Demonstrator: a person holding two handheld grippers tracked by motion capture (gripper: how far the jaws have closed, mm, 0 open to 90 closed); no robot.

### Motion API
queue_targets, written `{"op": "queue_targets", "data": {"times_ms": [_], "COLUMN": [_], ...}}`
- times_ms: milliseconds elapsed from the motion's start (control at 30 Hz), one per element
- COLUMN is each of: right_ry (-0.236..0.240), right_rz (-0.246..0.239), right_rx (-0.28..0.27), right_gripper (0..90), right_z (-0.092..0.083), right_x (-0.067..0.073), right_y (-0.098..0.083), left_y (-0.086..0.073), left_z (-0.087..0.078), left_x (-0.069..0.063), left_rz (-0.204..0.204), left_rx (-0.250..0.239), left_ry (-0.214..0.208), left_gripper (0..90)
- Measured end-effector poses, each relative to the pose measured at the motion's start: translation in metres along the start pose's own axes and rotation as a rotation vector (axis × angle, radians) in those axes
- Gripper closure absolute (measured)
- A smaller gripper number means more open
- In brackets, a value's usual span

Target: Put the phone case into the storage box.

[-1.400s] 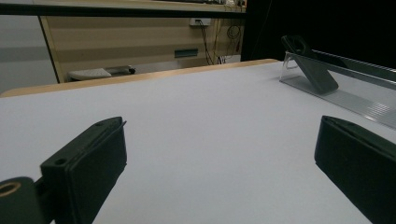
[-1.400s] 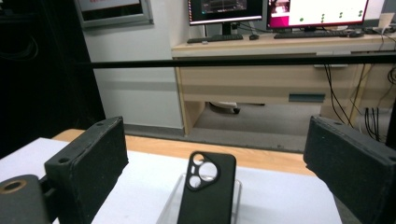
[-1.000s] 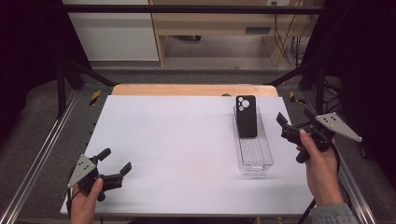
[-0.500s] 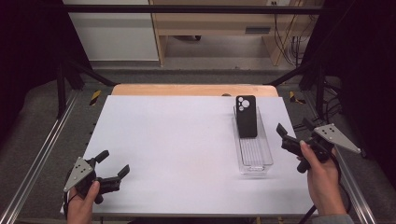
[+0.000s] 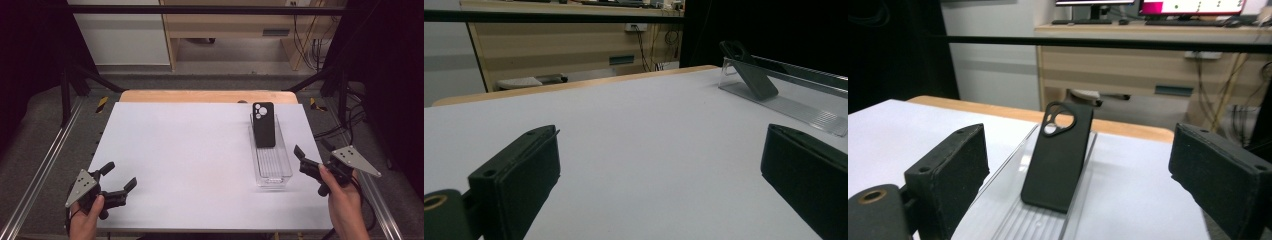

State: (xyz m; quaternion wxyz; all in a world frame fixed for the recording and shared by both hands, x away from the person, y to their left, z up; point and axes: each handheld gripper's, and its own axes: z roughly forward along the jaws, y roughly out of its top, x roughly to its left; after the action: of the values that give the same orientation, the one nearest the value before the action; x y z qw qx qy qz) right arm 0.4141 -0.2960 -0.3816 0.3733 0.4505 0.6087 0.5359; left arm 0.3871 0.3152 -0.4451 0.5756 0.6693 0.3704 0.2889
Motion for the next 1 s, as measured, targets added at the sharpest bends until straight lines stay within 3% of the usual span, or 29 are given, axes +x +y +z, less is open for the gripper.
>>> {"op": "queue_targets", "data": {"times_ms": [233, 567, 1000], "right_ry": [0.039, 0.033, 0.071], "right_rz": [0.041, 0.039, 0.021], "right_rx": [0.026, 0.001, 0.002], "right_gripper": [5.8, 5.0, 5.0], "right_z": [-0.005, -0.01, -0.011], "right_x": [0.0, 0.002, 0.013], "right_y": [-0.013, -0.032, -0.053], "left_y": [0.0, -0.002, -0.004], "left_z": [-0.002, -0.004, -0.004], "left_x": [0.0, 0.001, 0.003], "left_rz": [0.006, 0.012, 0.007], "left_rx": [0.002, 0.013, 0.021], "left_ry": [0.001, 0.0, 0.018], "left_gripper": [2.6, 2.6, 2.7]}}
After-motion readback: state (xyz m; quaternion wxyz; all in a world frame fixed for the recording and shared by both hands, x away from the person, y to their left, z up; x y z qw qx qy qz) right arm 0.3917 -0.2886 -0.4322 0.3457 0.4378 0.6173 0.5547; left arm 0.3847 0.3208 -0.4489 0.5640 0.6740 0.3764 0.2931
